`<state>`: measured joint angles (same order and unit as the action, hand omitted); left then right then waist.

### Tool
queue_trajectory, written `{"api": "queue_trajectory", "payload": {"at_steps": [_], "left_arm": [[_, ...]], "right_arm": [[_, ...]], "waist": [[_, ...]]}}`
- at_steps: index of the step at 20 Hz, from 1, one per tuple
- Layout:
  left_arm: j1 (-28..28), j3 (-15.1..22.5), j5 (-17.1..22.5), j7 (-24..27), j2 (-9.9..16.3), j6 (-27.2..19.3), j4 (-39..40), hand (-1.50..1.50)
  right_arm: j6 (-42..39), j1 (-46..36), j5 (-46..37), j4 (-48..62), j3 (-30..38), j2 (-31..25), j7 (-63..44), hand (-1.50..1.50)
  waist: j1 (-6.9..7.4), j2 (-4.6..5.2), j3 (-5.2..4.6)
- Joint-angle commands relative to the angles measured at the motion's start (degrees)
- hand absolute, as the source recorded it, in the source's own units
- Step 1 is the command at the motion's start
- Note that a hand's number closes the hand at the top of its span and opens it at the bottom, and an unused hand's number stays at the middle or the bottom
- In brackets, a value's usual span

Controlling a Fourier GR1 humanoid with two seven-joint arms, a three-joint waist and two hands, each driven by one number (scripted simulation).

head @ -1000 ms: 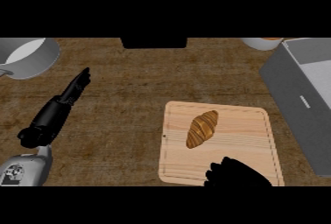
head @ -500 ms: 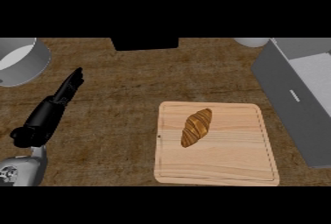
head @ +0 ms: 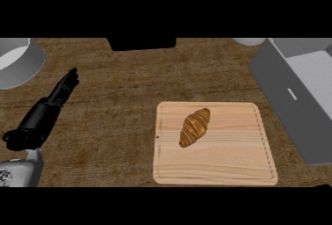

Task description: Pick the can from the cutting board and place it in the cardboard box

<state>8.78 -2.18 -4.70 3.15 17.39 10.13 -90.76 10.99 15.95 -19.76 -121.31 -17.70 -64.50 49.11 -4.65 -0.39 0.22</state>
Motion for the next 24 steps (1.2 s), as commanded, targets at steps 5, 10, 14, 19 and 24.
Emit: {"api": "queue_trajectory", "payload": {"at_steps": [5, 10, 14, 19, 24], "left_arm": [[-0.06, 1.25, -0.12, 1.73, -0.16, 1.60, 0.31, 0.00], [2.81, 2.49, -1.56, 1.79, -1.24, 1.39, 2.18, 0.00], [6.67, 3.60, -1.30, -2.36, -3.35, 1.19, 1.34, 0.00], [7.52, 2.78, -0.56, 0.79, -1.37, 3.85, 3.61, 0.00], [7.62, 4.85, -2.06, 1.50, -2.84, 3.65, 4.26, 0.00]], "right_arm": [[-10.02, 0.27, 30.30, 14.67, 22.81, -4.70, 2.72, 1.50], [-21.90, -6.67, 37.73, 30.98, 28.62, -8.04, 2.94, 1.50], [-20.12, -17.47, 27.95, 41.73, 23.73, -7.18, 3.90, 1.50], [-23.88, -21.22, 16.94, 48.97, 17.44, -13.87, 5.04, 1.50], [-24.85, -29.84, 7.49, 56.98, 9.35, -10.05, 6.68, 1.50]], "waist": [[2.53, 0.29, -0.23], [4.95, 0.69, -0.20], [6.72, 0.94, -0.15], [8.74, 1.66, -0.14], [10.45, 1.93, -0.07]]}}
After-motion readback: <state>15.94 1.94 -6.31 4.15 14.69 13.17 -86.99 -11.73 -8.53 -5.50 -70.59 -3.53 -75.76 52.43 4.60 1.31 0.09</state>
